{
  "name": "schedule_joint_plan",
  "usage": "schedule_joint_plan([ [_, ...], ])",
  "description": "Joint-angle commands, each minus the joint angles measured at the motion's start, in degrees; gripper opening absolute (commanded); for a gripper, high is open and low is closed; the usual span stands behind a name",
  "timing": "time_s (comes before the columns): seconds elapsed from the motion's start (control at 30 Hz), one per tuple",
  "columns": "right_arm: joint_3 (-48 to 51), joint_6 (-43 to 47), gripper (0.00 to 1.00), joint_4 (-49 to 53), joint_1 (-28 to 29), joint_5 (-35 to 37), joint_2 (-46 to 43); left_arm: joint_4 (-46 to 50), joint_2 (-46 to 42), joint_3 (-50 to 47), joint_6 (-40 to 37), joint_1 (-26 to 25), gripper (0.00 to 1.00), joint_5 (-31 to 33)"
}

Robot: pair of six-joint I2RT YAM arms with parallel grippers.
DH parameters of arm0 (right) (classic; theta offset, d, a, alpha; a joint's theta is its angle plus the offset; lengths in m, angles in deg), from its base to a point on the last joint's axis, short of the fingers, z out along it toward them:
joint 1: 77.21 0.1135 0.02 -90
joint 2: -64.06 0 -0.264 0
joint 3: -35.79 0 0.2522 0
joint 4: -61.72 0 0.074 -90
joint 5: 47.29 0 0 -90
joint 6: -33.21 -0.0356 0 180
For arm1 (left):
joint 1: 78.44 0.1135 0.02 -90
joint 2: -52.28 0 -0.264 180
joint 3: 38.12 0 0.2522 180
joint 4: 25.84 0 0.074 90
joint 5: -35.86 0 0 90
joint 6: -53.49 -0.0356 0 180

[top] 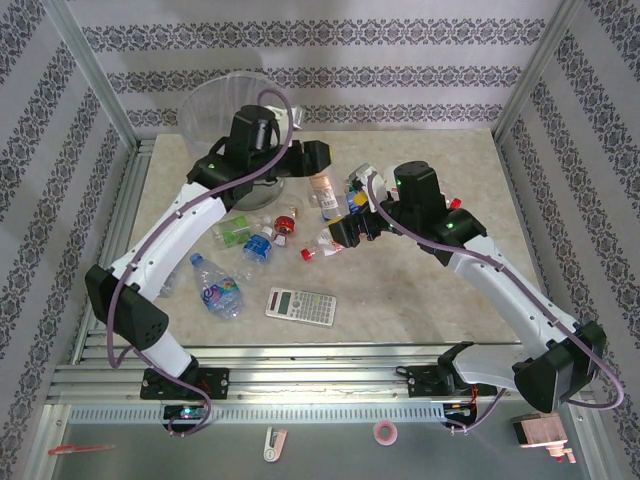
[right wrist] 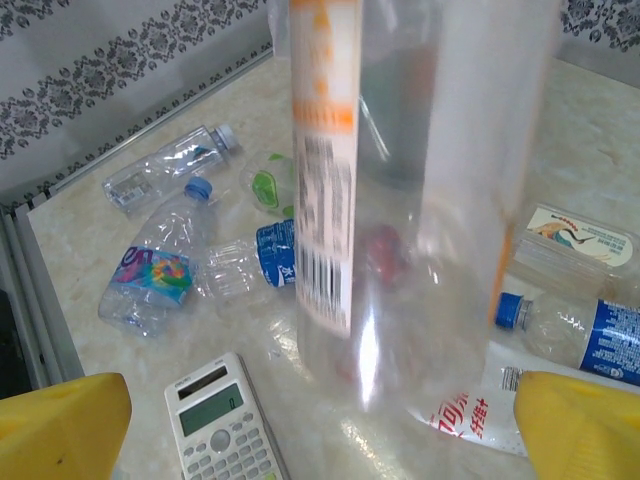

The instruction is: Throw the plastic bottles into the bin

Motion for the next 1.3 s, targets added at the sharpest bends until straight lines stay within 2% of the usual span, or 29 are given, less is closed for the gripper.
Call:
schedule_joint_plan([
  [0.0,0.7,1.01,0.98,0.34,-0.43,0.14,-1.59,2.37,-3.69,2.9,-3.62,2.17,0.07,3.18],
  [0.53,1.32,1.73,0.98,2.33,-0.69,2.16,-2.86,10.47,-5.66,12.82,-11.6,13.09,0.06,5.5],
  [0.9,1.41,2.52,0.98,2.96,-0.78,3.61,-3.84,17.32,-0.31,29.29,-19.19,14.61,0.06,10.29],
  [1.27,1.67,2.68,0.98,2.9,-0.87,4.71,-3.77,7.32,-3.21,28.56,-23.1,14.61,0.06,12.93],
])
